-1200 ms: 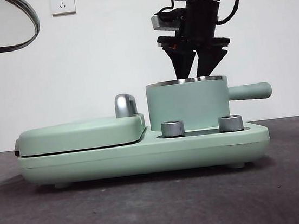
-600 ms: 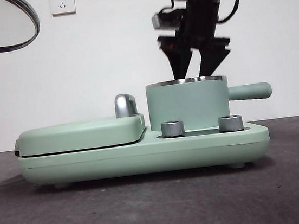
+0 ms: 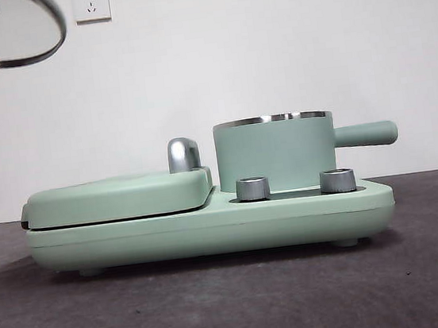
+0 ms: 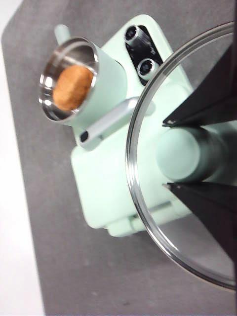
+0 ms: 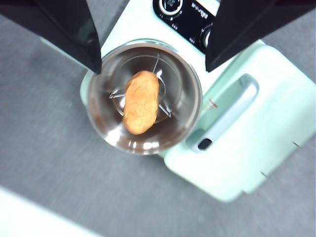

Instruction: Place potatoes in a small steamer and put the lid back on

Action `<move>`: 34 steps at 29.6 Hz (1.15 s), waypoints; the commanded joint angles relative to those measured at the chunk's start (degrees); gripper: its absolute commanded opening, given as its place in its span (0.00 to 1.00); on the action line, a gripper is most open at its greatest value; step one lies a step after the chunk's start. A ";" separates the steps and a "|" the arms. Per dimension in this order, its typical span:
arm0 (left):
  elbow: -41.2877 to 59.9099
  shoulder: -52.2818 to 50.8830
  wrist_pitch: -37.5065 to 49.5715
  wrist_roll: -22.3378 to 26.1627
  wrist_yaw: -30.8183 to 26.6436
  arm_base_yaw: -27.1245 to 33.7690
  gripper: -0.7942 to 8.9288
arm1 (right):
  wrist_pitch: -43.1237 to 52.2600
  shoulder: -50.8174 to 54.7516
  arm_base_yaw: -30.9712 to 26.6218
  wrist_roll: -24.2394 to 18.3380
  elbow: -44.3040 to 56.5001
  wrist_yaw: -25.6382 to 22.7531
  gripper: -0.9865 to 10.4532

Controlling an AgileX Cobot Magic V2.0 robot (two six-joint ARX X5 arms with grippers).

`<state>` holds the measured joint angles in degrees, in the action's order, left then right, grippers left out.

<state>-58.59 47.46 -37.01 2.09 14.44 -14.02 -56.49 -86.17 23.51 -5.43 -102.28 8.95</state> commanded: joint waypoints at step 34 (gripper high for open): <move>-5.18 35.65 47.50 0.48 -1.40 -18.99 0.09 | 17.86 47.80 0.28 5.35 47.84 -6.08 0.38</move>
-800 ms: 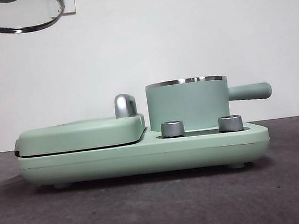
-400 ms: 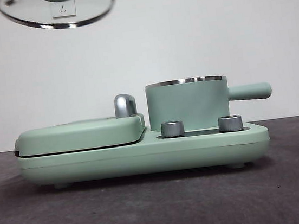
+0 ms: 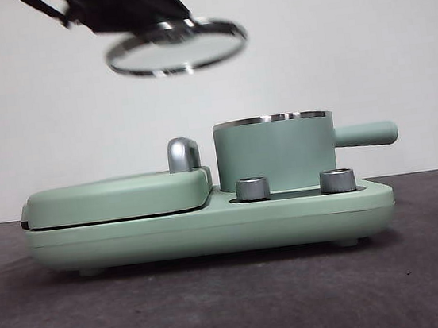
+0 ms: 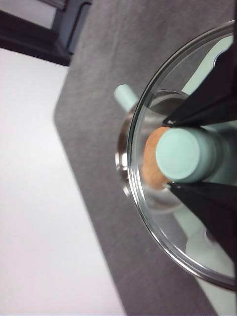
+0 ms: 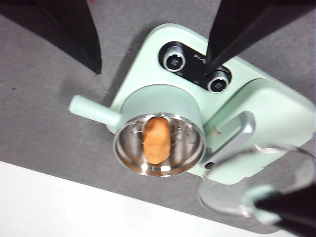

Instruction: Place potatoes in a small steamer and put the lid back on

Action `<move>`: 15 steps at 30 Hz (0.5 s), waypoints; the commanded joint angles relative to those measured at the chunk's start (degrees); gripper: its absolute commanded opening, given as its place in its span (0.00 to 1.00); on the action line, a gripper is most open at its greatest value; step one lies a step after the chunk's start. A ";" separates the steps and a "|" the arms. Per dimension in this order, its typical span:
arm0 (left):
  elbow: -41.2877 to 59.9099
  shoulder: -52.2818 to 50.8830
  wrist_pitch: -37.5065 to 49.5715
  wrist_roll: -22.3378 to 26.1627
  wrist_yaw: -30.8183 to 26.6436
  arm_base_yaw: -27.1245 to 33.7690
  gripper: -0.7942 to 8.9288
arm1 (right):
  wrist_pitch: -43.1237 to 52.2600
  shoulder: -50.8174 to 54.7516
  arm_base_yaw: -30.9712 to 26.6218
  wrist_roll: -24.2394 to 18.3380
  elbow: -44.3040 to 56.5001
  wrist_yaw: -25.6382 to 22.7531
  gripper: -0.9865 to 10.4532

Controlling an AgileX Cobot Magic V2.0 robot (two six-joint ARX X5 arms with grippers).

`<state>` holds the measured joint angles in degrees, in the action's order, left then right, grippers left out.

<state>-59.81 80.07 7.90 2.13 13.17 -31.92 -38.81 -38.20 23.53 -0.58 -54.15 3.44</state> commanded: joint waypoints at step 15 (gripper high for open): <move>-23.41 24.37 4.09 1.95 -0.11 -4.11 0.09 | -0.94 -0.24 0.26 0.35 -0.28 -0.55 0.38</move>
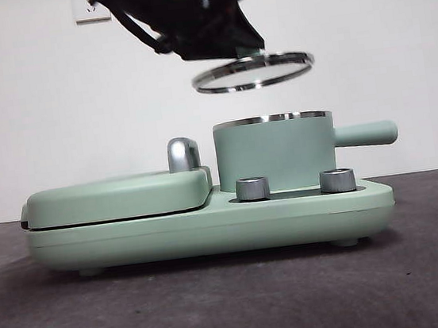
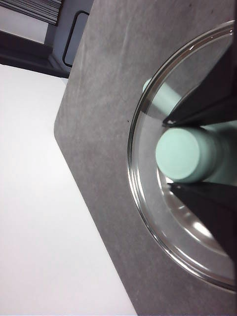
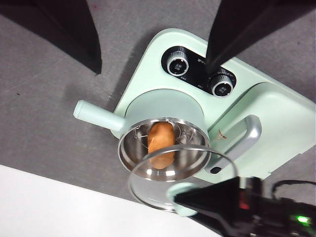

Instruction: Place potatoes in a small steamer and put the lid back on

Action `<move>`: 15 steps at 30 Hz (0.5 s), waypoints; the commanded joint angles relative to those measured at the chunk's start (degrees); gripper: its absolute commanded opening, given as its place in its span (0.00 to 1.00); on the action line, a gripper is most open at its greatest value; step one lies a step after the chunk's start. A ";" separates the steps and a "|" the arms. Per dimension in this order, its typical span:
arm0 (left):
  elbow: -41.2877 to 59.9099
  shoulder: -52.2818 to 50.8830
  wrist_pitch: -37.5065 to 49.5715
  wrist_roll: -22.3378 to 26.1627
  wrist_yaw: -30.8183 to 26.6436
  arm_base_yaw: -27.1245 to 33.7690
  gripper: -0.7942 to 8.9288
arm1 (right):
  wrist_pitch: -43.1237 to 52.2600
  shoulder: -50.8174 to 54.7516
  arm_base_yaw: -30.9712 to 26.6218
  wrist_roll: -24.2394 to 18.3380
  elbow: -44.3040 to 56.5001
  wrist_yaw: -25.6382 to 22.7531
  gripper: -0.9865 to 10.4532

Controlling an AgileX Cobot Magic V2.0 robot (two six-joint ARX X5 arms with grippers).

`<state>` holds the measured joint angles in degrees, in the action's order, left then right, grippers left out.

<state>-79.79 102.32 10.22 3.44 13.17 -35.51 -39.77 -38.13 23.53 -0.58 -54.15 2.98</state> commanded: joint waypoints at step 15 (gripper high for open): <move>-6.29 8.59 2.29 2.10 -0.11 -0.50 0.09 | -1.22 -0.33 0.26 0.13 -0.28 -0.24 0.38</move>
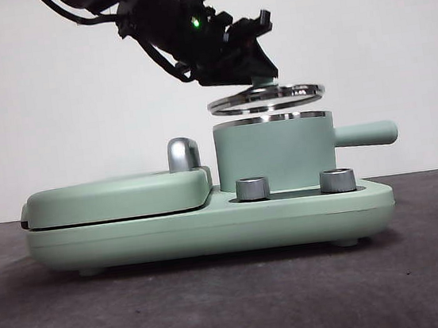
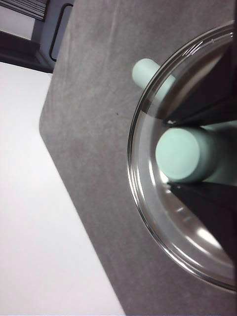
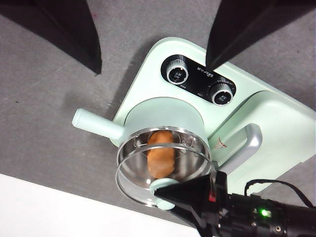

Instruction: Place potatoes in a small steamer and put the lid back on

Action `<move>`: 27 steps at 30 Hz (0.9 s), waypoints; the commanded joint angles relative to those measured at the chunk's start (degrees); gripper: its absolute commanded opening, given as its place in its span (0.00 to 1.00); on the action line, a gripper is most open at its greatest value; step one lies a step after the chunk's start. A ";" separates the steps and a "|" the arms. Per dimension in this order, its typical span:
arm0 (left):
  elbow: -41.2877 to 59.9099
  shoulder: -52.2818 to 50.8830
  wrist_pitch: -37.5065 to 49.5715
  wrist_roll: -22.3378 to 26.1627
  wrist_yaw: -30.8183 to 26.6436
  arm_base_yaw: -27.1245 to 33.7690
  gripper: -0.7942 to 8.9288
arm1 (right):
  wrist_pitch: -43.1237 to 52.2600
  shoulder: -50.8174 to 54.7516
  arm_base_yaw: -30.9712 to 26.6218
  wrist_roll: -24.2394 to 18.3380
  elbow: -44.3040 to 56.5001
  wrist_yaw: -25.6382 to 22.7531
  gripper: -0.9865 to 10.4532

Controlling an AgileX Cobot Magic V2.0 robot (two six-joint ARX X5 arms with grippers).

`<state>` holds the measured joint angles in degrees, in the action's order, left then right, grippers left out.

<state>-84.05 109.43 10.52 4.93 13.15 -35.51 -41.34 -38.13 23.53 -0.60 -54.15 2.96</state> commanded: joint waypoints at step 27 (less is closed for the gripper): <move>-2.03 2.69 -0.66 0.59 0.04 -1.64 0.09 | 0.37 -0.33 0.26 -0.07 -0.28 -1.57 0.38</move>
<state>-84.34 110.98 8.80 5.30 12.75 -36.29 -41.34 -38.13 23.53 -0.62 -54.15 1.48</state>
